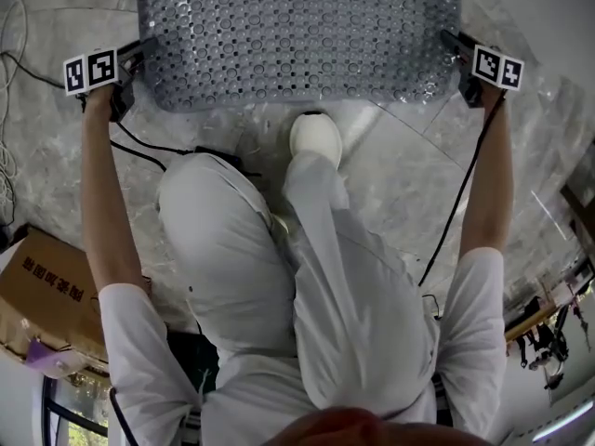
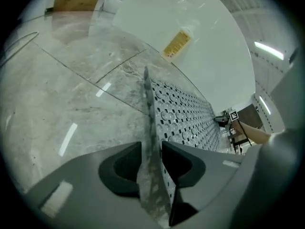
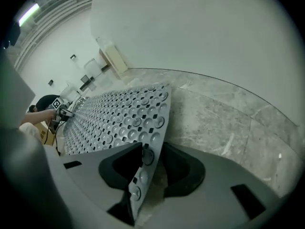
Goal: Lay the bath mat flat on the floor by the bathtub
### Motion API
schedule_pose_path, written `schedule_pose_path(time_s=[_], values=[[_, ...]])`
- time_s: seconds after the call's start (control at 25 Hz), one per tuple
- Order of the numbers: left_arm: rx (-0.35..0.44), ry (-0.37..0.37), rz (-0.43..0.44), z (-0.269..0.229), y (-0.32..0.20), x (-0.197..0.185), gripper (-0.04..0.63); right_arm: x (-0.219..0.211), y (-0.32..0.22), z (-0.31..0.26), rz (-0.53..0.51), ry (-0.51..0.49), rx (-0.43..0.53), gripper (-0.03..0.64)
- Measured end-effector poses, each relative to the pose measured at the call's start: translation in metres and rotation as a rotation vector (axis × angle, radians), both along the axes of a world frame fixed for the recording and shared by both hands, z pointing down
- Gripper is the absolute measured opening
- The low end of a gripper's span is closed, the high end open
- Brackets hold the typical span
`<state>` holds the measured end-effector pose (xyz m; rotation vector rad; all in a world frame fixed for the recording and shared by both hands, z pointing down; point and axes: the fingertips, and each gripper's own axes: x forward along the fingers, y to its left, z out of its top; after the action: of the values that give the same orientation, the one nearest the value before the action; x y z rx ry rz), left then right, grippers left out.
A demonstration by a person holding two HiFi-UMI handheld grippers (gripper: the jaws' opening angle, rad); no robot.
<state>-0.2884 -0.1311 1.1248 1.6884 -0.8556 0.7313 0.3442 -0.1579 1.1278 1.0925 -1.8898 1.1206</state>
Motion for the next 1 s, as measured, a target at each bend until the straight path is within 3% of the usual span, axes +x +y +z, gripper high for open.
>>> schedule_pose_path(time_s=[0.24,0.32,0.4,0.48,0.6,0.72,0.88,1.0], values=[[0.025,-0.023,-0.116,-0.008,0.003,-0.042,0.23,0.028,-0.005,-0.002,0.091,0.136,0.053,0.254],[0.067,-0.051,-0.193,-0.014,-0.001,-0.053,0.261,0.036,-0.006,-0.008,0.115,0.269,0.123,0.296],[0.122,-0.104,-0.252,-0.027,-0.004,-0.059,0.281,0.044,-0.007,-0.031,0.15,0.463,0.246,0.268],[0.178,-0.179,-0.291,-0.051,-0.001,-0.061,0.287,0.036,-0.003,-0.062,0.158,0.576,0.345,0.233],[0.237,-0.245,-0.34,-0.109,0.012,-0.045,0.29,-0.011,0.019,-0.115,0.169,0.506,0.367,0.193],[0.295,-0.259,-0.314,-0.194,0.036,-0.009,0.287,-0.061,0.051,-0.192,0.201,0.404,0.363,0.157],[0.429,-0.232,-0.226,-0.349,0.053,0.058,0.271,-0.113,0.079,-0.339,0.204,0.303,0.419,0.135],[0.568,-0.236,-0.156,-0.487,0.055,0.1,0.218,-0.154,0.084,-0.482,0.189,0.225,0.527,0.122]])
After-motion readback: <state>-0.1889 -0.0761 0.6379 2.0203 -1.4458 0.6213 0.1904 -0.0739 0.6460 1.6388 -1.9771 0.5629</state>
